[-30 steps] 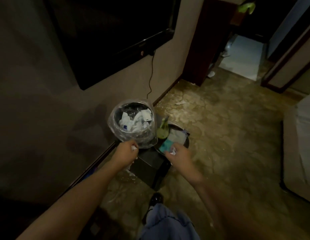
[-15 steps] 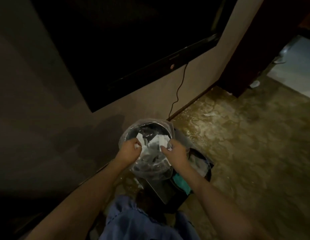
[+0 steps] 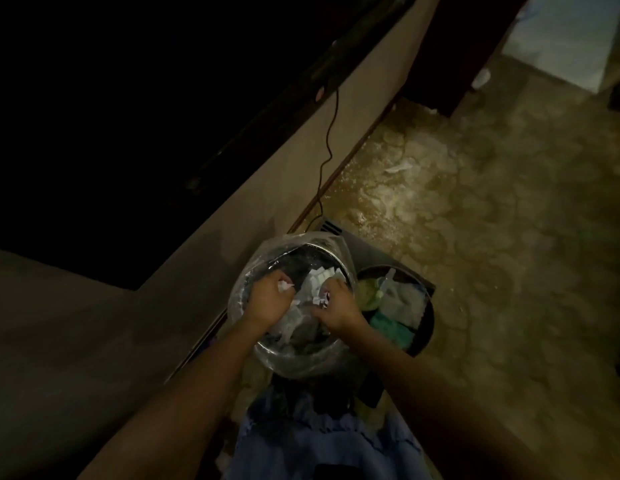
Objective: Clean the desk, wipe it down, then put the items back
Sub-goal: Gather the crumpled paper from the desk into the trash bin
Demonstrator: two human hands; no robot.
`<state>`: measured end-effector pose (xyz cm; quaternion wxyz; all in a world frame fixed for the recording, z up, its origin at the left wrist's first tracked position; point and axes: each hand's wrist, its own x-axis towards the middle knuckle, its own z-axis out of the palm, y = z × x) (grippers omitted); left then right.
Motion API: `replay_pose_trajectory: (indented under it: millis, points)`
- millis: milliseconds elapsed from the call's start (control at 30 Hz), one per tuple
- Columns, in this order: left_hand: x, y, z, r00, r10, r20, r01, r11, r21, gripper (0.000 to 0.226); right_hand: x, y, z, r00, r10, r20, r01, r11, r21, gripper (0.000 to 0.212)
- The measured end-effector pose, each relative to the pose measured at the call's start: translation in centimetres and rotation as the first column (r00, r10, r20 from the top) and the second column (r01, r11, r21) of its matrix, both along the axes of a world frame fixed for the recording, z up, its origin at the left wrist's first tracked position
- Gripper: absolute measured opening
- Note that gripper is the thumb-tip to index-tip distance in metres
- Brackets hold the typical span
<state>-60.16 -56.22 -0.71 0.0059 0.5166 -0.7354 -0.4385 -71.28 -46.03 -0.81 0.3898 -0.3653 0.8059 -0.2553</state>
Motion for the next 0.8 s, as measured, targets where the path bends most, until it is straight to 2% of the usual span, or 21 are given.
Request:
replay_pose_trajectory:
  millis: [133,200,267,400,567,667,800]
  points:
    - [-0.8,-0.8,-1.6,0.992,-0.115,0.059,0.112,0.992,0.054,0.022,0.4,-0.7,-1.4,0.993,0.084,-0.084,-0.076,0.993,0.088,0.025]
    - [-0.9,-0.9,-2.6,0.985,-0.155,0.079,0.149,0.986,0.075,0.027,0.3,-0.8,-2.0,0.98,0.145,-0.14,-0.129,0.985,0.118,0.045]
    - [-0.8,-1.2,-3.4,0.978,-0.189,0.085,0.183,0.98,0.079,0.029,0.5,-0.8,-2.5,0.97,0.183,-0.162,-0.165,0.979,0.122,0.055]
    - [-1.0,-1.6,-4.5,0.971,-0.211,0.11,0.201,0.975,0.097,0.034,0.3,-0.7,-3.6,0.966,0.227,-0.124,-0.195,0.955,0.224,0.056]
    - [-0.5,-1.3,-5.2,0.898,-0.391,0.201,0.362,0.917,0.165,0.035,0.7,-1.3,-4.4,0.936,0.346,-0.06,-0.299,0.874,0.383,0.087]
    - [-0.2,-1.2,-4.7,0.886,-0.424,0.186,0.398,0.903,0.164,0.038,0.5,-1.5,-4.0,0.935,0.352,-0.046,-0.314,0.879,0.358,0.081]
    - [-0.8,-1.9,-2.6,0.933,-0.342,0.113,0.34,0.94,0.034,0.034,-0.9,-1.5,-1.6,0.919,0.359,-0.166,-0.306,0.911,0.277,0.062]
